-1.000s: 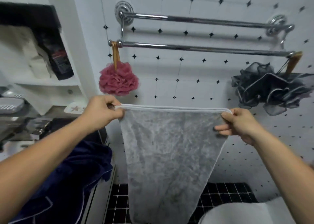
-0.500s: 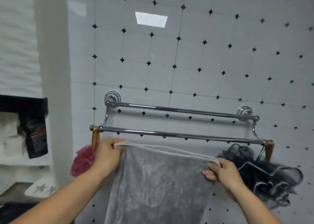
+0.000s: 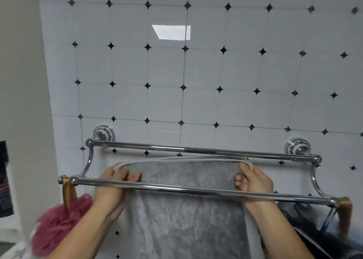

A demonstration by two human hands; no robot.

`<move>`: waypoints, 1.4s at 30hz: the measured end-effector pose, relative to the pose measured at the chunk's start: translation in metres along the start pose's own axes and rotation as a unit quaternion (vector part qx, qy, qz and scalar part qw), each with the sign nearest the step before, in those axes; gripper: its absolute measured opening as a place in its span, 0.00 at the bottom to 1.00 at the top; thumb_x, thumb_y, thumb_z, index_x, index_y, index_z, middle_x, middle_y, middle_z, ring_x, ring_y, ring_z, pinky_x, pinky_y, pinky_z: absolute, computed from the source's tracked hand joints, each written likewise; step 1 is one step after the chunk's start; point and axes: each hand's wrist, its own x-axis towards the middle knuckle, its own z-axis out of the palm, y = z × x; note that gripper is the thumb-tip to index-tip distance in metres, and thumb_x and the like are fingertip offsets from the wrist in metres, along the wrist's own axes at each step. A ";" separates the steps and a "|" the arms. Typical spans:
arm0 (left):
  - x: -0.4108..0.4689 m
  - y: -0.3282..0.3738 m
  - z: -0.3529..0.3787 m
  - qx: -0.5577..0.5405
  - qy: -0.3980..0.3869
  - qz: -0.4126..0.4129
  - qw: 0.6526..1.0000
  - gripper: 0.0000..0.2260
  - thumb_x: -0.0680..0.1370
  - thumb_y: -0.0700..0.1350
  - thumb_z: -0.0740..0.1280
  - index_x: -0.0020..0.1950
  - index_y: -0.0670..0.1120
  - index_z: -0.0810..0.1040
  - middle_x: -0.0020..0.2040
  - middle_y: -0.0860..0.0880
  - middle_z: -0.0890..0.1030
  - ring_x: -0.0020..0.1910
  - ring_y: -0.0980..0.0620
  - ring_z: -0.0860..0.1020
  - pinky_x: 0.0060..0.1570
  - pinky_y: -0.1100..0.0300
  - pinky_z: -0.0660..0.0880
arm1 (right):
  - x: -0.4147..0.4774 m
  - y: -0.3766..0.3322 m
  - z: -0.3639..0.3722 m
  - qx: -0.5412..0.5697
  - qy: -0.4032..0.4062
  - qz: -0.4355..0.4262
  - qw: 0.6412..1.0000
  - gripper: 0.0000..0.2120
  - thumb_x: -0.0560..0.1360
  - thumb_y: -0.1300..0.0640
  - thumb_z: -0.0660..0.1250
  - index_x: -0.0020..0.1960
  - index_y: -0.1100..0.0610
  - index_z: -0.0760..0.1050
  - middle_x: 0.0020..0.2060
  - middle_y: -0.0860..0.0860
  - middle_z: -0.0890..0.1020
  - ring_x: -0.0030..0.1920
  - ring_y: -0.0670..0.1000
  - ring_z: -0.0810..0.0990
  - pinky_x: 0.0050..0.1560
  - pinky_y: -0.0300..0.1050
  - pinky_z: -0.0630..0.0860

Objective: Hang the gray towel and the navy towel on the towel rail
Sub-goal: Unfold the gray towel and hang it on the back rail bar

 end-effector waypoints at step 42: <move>0.042 -0.010 0.061 -0.221 -0.006 0.172 0.960 0.08 0.69 0.36 0.69 0.40 0.46 0.72 0.29 0.56 0.79 0.28 0.60 0.76 0.30 0.67 0.75 | 0.015 0.004 0.021 0.051 0.108 -0.287 0.950 0.19 0.65 0.48 0.76 0.30 0.52 0.67 0.20 0.47 0.68 0.16 0.45 0.62 0.20 0.33 0.57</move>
